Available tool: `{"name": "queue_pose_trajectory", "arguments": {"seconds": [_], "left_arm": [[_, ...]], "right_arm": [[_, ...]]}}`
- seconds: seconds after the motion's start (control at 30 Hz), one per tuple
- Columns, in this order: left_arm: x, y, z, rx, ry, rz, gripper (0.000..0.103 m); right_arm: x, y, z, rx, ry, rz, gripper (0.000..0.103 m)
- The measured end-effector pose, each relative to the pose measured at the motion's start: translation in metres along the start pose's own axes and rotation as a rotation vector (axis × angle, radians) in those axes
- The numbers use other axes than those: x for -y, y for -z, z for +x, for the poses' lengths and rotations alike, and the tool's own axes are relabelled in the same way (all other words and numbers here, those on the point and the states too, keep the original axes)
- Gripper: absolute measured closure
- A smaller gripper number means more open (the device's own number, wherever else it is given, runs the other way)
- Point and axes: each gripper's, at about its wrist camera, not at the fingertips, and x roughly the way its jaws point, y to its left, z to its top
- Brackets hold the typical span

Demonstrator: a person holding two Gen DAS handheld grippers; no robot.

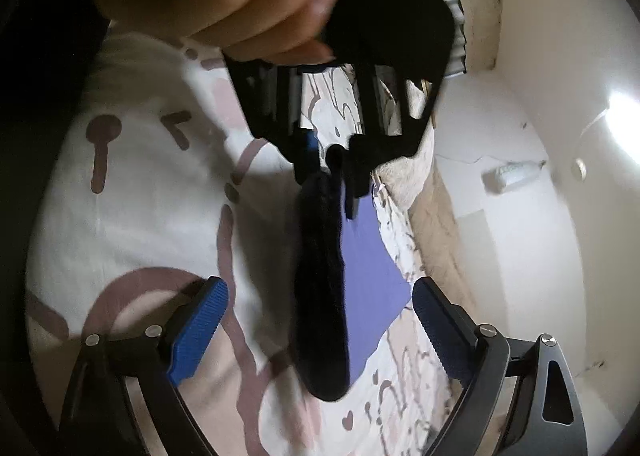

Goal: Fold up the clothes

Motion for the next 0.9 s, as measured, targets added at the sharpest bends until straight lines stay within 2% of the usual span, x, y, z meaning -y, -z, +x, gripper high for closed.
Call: {"name": "queue_pose_trajectory", "arguments": {"seconds": [0.1, 0.2, 0.3, 0.33, 0.37, 0.4, 0.47, 0.57, 0.73, 0.9], "left_arm": [[0.003, 0.001, -0.002, 0.003, 0.013, 0.008, 0.082], [0.004, 0.000, -0.003, 0.002, 0.020, 0.010, 0.082], [0.001, -0.001, -0.004, -0.004, 0.036, -0.002, 0.082], [0.000, -0.002, -0.005, -0.006, 0.043, -0.008, 0.082], [0.000, -0.003, -0.005, -0.009, 0.049, -0.013, 0.082], [-0.001, -0.003, -0.005, -0.012, 0.056, -0.018, 0.082], [0.001, -0.005, -0.003, -0.010, 0.056, -0.016, 0.082], [0.002, -0.005, -0.005, -0.005, 0.043, -0.001, 0.082], [-0.001, 0.010, -0.006, -0.050, 0.060, -0.020, 0.082], [0.031, 0.050, -0.011, -0.120, 0.051, 0.084, 0.082]], "right_arm": [[-0.002, -0.006, 0.006, -0.017, 0.022, 0.022, 0.010], [0.005, -0.017, 0.023, -0.045, 0.083, 0.065, 0.011], [0.007, -0.019, 0.043, -0.072, 0.111, 0.062, 0.020], [0.007, -0.017, 0.051, -0.080, 0.131, 0.055, 0.028], [0.006, -0.016, 0.057, -0.087, 0.165, 0.034, 0.041], [0.001, -0.013, 0.064, -0.093, 0.205, -0.008, 0.047], [-0.009, -0.008, 0.075, -0.078, 0.240, -0.102, 0.069], [-0.012, -0.008, 0.073, -0.029, 0.219, -0.158, 0.085], [0.002, 0.001, 0.054, 0.023, 0.141, -0.216, 0.088], [0.033, 0.017, 0.008, 0.031, 0.016, -0.224, 0.088]]}}
